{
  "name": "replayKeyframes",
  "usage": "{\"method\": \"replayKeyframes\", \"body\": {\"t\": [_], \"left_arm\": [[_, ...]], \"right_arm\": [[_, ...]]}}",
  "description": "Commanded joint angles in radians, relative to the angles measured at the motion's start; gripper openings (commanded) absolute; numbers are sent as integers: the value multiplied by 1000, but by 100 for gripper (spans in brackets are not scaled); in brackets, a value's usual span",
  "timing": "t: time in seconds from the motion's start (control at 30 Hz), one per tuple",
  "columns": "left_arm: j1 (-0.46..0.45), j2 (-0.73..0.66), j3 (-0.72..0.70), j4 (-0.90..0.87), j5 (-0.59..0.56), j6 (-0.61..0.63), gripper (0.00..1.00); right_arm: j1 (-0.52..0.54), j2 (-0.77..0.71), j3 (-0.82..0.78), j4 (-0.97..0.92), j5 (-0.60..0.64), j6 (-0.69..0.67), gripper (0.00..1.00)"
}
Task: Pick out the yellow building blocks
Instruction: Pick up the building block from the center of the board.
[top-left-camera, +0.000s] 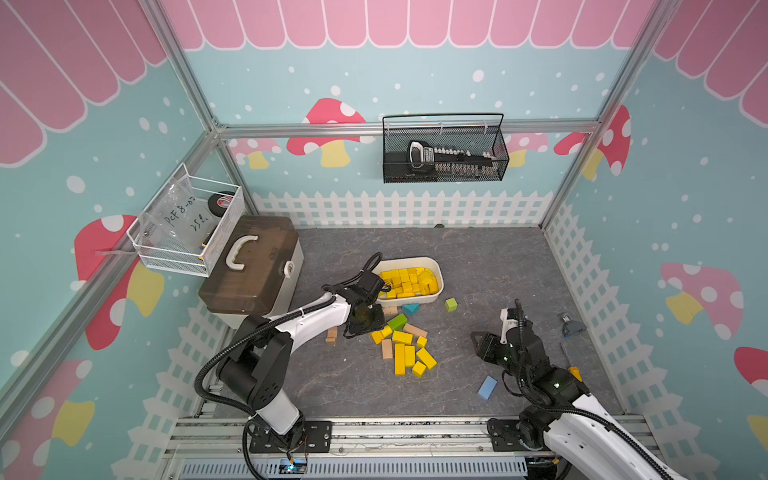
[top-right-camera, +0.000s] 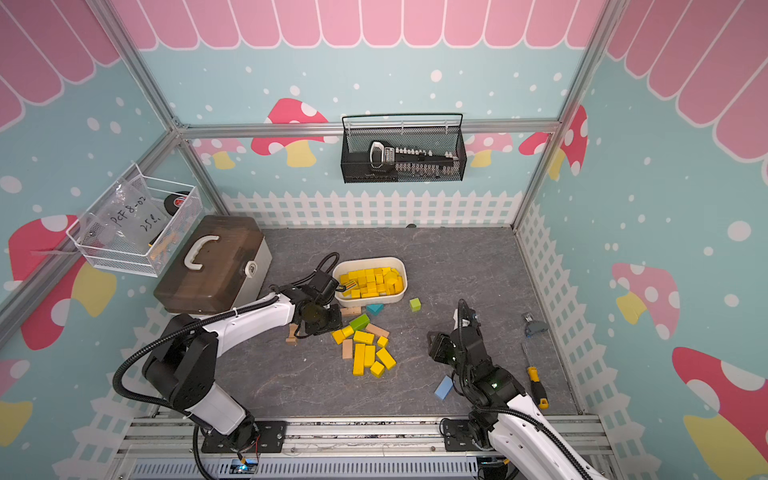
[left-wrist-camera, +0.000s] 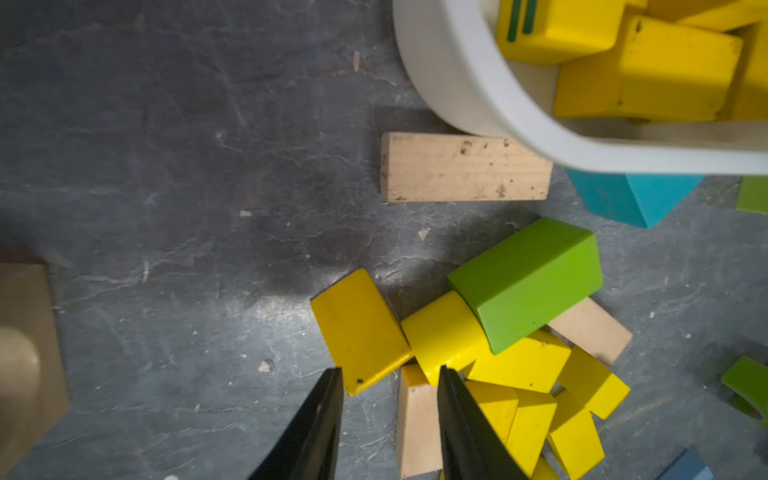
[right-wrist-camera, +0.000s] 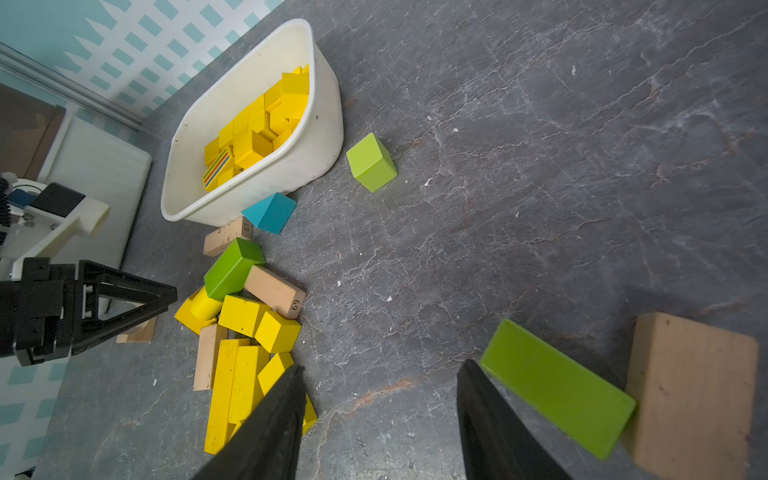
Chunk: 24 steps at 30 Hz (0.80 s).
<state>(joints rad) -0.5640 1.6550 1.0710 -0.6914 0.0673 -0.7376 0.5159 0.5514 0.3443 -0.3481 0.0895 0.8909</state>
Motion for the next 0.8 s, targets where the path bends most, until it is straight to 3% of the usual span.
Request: {"method": "replayKeyframes", "body": {"t": [0.0,0.3,0.63,0.77], "left_arm": [[6,33,49,-72,-71,-33,42],[6,121,104,-96,-54,-3,42],[6,97,69,-97,-41,10,42],[6,79,44,-97,-19,23,37]], "right_arm": [[-8,-13,-16,-5,7,6,58],[-10,-16,-19,-4,3,5,58],[-11,-19,-20,-6,4,6,58],[-11,-21,-21,-5,3,6,58]]}}
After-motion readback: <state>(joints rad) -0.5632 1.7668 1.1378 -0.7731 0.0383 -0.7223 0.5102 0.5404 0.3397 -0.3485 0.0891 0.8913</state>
